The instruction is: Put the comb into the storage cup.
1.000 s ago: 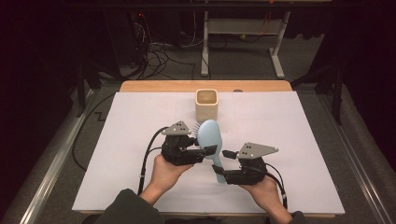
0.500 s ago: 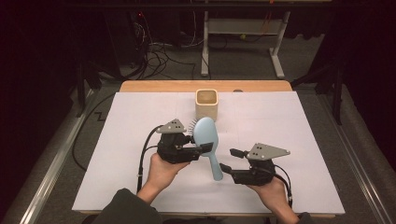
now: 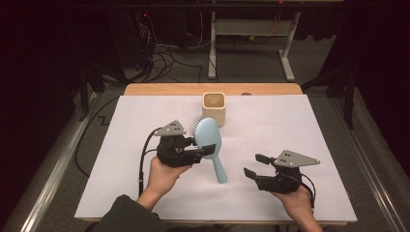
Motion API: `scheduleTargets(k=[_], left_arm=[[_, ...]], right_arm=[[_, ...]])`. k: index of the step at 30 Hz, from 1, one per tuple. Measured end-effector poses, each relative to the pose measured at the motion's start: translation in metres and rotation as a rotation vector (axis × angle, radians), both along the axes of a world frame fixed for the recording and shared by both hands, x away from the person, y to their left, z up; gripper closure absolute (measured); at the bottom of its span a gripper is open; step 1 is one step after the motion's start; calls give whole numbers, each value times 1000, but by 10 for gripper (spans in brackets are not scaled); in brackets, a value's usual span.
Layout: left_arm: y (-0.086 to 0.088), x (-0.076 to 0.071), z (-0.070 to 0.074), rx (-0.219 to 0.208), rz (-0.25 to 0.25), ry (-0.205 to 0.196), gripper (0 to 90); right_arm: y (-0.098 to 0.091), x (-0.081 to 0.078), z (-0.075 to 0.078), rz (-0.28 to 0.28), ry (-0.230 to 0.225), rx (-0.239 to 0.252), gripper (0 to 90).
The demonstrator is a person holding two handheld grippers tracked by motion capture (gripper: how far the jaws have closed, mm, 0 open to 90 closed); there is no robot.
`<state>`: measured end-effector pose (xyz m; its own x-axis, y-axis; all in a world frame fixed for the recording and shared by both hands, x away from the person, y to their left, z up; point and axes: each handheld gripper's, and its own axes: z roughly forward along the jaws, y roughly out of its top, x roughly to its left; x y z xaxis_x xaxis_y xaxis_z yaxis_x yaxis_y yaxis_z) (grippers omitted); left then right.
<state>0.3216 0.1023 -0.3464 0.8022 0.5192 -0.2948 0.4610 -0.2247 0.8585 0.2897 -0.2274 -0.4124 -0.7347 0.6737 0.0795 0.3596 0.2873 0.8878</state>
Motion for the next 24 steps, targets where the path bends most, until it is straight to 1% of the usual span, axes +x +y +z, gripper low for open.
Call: scheduleTargets(k=[3, 7, 12, 15, 18, 22, 24], left_arm=[[3, 2, 2, -3, 11, -1, 530], [8, 3, 3, -4, 29, -1, 529], [14, 4, 5, -4, 47, -1, 529], [18, 4, 7, -13, 55, 2, 529], [21, 4, 9, -13, 67, -5, 529], [26, 8, 11, -14, 86, -3, 529], [27, 9, 12, -9, 95, -4, 529]], right_arm=[[-8, 0, -1, -28, -5, -5, 304], [-20, -1, 0, -57, -11, 14, 290], [-34, -3, -3, -76, -14, -3, 286], [-42, -6, -6, -98, -15, 12, 285], [-50, -7, -10, -116, -15, 27, 280], [-58, -9, -15, -143, -21, 41, 279], [-63, -9, -20, -161, -12, 52, 279]])
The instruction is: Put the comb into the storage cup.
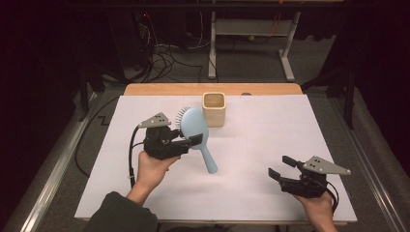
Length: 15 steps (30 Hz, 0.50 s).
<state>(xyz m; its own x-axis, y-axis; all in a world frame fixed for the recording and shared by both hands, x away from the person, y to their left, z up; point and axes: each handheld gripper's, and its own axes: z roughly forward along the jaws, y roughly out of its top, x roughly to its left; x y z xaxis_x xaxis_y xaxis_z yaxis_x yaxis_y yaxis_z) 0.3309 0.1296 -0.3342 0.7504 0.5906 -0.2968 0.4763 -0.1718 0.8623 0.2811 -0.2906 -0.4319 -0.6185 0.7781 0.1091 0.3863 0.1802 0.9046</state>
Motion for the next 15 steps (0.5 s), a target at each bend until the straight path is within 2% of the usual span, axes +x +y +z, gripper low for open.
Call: scheduleTargets(k=[4, 15], left_arm=[[1, 1, 5, 2, 9, -10, 529], [6, 3, 8, -8, 32, -14, 529]], right_arm=[[-7, -1, -6, -25, 13, 1, 280], [-27, -7, -14, -83, -5, 14, 278]])
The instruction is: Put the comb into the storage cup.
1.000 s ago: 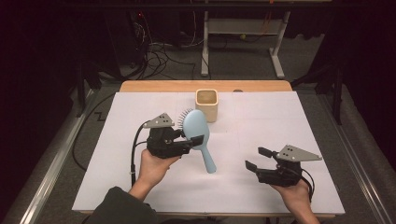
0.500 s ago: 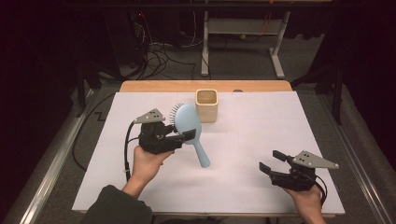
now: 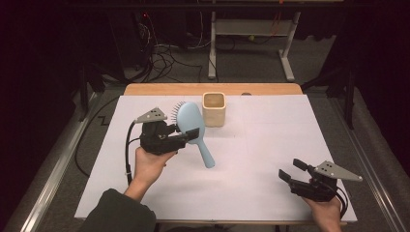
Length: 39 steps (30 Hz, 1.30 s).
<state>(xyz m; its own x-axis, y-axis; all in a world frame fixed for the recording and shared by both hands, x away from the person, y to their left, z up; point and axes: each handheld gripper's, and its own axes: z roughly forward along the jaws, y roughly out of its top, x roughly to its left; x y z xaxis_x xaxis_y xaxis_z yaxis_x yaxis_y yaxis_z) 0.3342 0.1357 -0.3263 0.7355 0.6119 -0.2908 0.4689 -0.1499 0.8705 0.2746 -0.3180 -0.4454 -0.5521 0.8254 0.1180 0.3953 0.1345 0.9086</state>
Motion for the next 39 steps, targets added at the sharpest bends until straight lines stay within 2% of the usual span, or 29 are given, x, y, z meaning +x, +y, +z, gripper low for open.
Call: scheduleTargets(k=[2, 4, 7, 11, 15, 22, 39], left_arm=[[0, 0, 0, 31, 17, -15, 529], [-1, 1, -1, 50, 25, -12, 529], [-2, 5, -2, 42, 25, -3, 529], [-6, 7, 2, 52, 23, -8, 529], [-9, 10, 4, 41, 18, -11, 529], [-9, 19, 3, 30, 31, -9, 529], [-19, 32, 19, 43, 34, -30, 528]], right_arm=[[-4, -1, -3, -10, -4, 9, 276], [-9, -3, -5, -20, -12, 10, 276], [-15, -5, -8, -36, -12, 18, 273], [-19, -10, -12, -49, -25, -2, 274], [-23, -12, -12, -58, -30, 15, 279], [-22, -11, -14, -61, -20, 9, 284], [-21, -9, -14, -56, -16, 12, 284]])
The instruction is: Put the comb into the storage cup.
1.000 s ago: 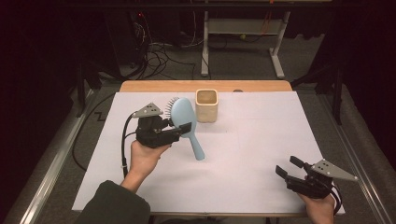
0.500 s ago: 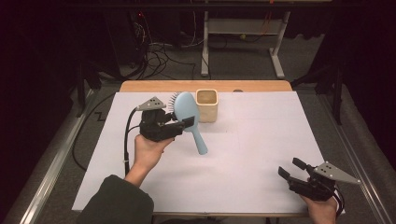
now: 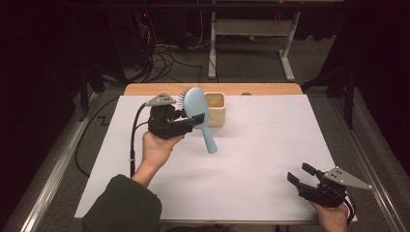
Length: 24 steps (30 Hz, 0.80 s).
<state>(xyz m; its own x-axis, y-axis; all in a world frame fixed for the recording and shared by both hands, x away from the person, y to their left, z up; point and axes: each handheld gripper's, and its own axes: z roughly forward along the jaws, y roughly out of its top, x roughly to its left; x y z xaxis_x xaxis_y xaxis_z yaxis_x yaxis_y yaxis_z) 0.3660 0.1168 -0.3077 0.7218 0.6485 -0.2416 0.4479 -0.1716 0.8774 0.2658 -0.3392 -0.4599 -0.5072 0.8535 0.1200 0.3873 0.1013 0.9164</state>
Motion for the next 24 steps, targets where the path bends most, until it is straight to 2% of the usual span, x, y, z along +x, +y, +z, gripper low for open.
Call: scheduleTargets(k=[6, 13, 24], left_arm=[[-4, 3, 3, 8, -5, 0, 528], [-5, 12, 6, -19, 2, 16, 528], [-14, 21, 10, 33, 9, -2, 528]], right_arm=[[1, 0, 0, 1, 3, -4, 284], [0, 0, 0, 10, 2, 16, 274], [0, 0, 0, 25, 5, 21, 265]])
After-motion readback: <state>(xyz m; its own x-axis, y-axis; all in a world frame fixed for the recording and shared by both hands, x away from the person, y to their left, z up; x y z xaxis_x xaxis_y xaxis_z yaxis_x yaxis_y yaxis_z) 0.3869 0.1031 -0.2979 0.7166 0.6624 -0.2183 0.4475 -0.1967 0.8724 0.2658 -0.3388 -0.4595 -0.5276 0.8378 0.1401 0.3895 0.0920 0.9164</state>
